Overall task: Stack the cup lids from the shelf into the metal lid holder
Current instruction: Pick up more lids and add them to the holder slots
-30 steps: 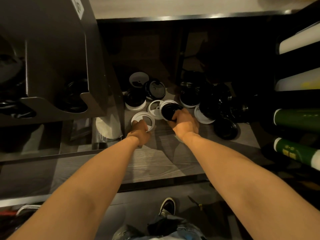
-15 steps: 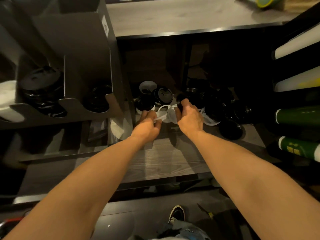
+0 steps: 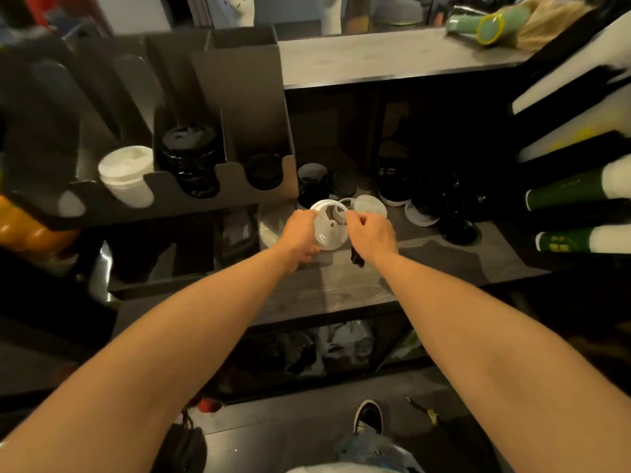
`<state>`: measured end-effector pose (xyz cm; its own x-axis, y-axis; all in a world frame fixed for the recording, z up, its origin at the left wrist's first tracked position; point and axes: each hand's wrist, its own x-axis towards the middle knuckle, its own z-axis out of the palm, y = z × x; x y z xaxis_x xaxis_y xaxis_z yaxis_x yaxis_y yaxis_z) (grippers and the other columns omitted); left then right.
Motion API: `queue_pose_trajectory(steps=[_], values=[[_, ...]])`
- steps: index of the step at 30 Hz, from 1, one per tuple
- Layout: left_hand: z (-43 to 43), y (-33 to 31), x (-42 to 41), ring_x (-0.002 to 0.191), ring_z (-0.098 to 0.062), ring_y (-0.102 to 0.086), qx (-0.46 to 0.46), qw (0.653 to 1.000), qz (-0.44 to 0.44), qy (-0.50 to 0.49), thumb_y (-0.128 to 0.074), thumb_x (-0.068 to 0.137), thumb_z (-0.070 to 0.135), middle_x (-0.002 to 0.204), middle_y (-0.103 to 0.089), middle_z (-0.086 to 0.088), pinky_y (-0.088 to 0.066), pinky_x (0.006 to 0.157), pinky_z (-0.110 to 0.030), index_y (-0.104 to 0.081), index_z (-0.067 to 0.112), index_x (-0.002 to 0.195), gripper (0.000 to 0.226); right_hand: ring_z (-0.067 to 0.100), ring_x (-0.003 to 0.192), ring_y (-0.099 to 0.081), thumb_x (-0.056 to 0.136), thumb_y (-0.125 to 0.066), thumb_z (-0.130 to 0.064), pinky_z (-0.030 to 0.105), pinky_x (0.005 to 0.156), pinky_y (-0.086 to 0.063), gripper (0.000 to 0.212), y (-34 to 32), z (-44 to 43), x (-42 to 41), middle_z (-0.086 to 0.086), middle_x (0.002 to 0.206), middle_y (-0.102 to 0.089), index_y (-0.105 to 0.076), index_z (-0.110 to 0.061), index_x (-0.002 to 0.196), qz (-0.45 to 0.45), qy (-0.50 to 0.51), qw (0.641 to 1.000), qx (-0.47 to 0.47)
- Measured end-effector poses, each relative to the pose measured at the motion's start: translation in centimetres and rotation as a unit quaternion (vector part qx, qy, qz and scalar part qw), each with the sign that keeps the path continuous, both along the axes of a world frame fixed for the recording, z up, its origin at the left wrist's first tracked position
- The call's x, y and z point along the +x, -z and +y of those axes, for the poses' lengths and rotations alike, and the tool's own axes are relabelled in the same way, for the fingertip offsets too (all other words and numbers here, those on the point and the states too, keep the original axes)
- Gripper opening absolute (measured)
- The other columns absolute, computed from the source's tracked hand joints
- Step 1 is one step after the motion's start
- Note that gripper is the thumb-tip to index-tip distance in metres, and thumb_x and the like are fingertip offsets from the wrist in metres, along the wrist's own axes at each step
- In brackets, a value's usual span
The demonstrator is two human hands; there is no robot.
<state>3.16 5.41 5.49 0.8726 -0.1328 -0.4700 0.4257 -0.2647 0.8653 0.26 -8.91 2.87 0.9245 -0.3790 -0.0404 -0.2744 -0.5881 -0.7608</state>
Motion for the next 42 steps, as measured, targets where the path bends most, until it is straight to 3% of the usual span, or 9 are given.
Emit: queue_pose_trajectory(steps=[5, 8, 11, 16, 24, 29, 33, 37, 42], values=[[4.7, -1.1, -3.3, 0.056, -0.015, -0.05, 0.009, 0.998, -0.056, -0.016, -0.033, 0.104, 0.027, 0.102, -0.056, -0.012, -0.034, 0.038, -0.022, -0.046, 0.018, 0.129, 0.029, 0.015, 0.054, -0.045, 0.099, -0.053, -0.042, 0.03, 0.055, -0.031, 0.049, -0.3, 4.5, -2.3, -0.003, 0.053, -0.047, -0.046, -0.02, 0.055, -0.02, -0.041, 0.999, 0.0], [7.9, -1.3, -4.7, 0.086, -0.024, -0.062, 0.108, 0.976, -0.186, 0.017, -0.043, 0.101, 0.03, 0.12, -0.056, -0.009, -0.056, 0.062, -0.033, -0.032, 0.031, 0.143, 0.043, 0.017, 0.052, -0.044, 0.1, -0.051, -0.044, 0.031, 0.053, -0.03, 0.053, -1.0, 6.9, -3.3, 0.0, 0.052, -0.046, -0.046, -0.017, 0.055, -0.007, -0.062, 0.998, -0.01], [11.2, -1.8, -6.0, 0.114, -0.027, -0.055, 0.277, 0.903, -0.307, 0.114, -0.059, 0.088, 0.042, 0.143, -0.04, -0.003, -0.051, 0.093, -0.047, -0.029, 0.034, 0.147, 0.066, 0.016, 0.052, -0.044, 0.1, -0.05, -0.045, 0.032, 0.056, -0.031, 0.055, -2.1, 9.2, -3.8, -0.001, 0.051, -0.047, -0.045, -0.018, 0.052, 0.01, -0.071, 0.997, -0.002], [16.0, -2.3, -7.4, 0.119, -0.021, -0.053, 0.411, 0.797, -0.411, 0.162, -0.067, 0.08, 0.06, 0.148, -0.033, 0.003, -0.055, 0.087, -0.04, -0.037, 0.026, 0.146, 0.08, 0.02, 0.058, -0.048, 0.099, -0.049, -0.05, 0.032, 0.053, -0.032, 0.055, -3.6, 13.5, -4.1, 0.002, 0.057, -0.05, -0.049, -0.017, 0.056, 0.015, -0.123, 0.992, 0.011], [21.3, -5.3, -7.4, 0.112, -0.018, -0.05, 0.408, 0.765, -0.486, 0.105, -0.073, 0.076, 0.059, 0.122, -0.056, 0.0, -0.05, 0.089, -0.036, -0.066, 0.022, 0.121, 0.058, 0.017, 0.063, -0.05, 0.097, -0.045, -0.061, 0.033, 0.057, -0.034, 0.054, -6.7, 17.5, -3.5, -0.002, 0.062, -0.052, -0.053, -0.021, 0.063, -0.04, -0.178, 0.983, 0.017], [23.9, -8.1, -5.7, 0.116, -0.022, -0.05, 0.431, 0.758, -0.489, 0.04, -0.069, 0.079, 0.062, 0.123, -0.058, -0.003, -0.049, 0.091, -0.04, -0.067, 0.024, 0.118, 0.054, 0.024, 0.113, -0.057, 0.104, -0.041, -0.044, 0.035, 0.086, -0.043, 0.04, -9.0, 18.9, -1.9, 0.001, 0.125, -0.062, -0.048, -0.029, 0.14, -0.076, -0.216, 0.973, -0.003], [25.9, -10.3, -3.0, 0.118, -0.025, -0.048, 0.465, 0.763, -0.449, -0.003, -0.064, 0.082, 0.065, 0.126, -0.057, -0.004, -0.049, 0.092, -0.04, -0.064, 0.026, 0.123, 0.057, 0.012, 0.074, -0.058, 0.101, -0.048, -0.022, 0.03, 0.069, -0.047, 0.063, -11.5, 20.4, -0.7, -0.002, 0.095, -0.061, -0.02, -0.037, 0.156, -0.063, -0.29, 0.954, -0.038], [27.1, -11.9, 0.3, 0.116, -0.029, -0.054, 0.498, 0.773, -0.393, -0.009, -0.057, 0.081, 0.072, 0.124, -0.063, -0.005, -0.052, 0.091, -0.047, -0.061, 0.025, 0.128, 0.066, 0.016, 0.068, -0.06, 0.097, -0.051, -0.016, 0.027, 0.057, -0.043, 0.077, -13.6, 22.0, 1.4, 0.001, 0.084, -0.062, -0.009, -0.034, 0.158, -0.051, -0.337, 0.934, -0.104], [27.5, -12.6, 3.5, 0.114, -0.029, -0.055, 0.51, 0.792, -0.336, 0.024, -0.058, 0.08, 0.073, 0.125, -0.063, -0.004, -0.052, 0.092, -0.048, -0.051, 0.029, 0.134, 0.071, 0.021, 0.094, -0.058, 0.095, -0.055, -0.014, 0.037, 0.083, -0.051, 0.081, -14.9, 23.8, 4.4, 0.01, 0.127, -0.058, -0.007, -0.029, 0.158, -0.002, -0.368, 0.917, -0.153]])
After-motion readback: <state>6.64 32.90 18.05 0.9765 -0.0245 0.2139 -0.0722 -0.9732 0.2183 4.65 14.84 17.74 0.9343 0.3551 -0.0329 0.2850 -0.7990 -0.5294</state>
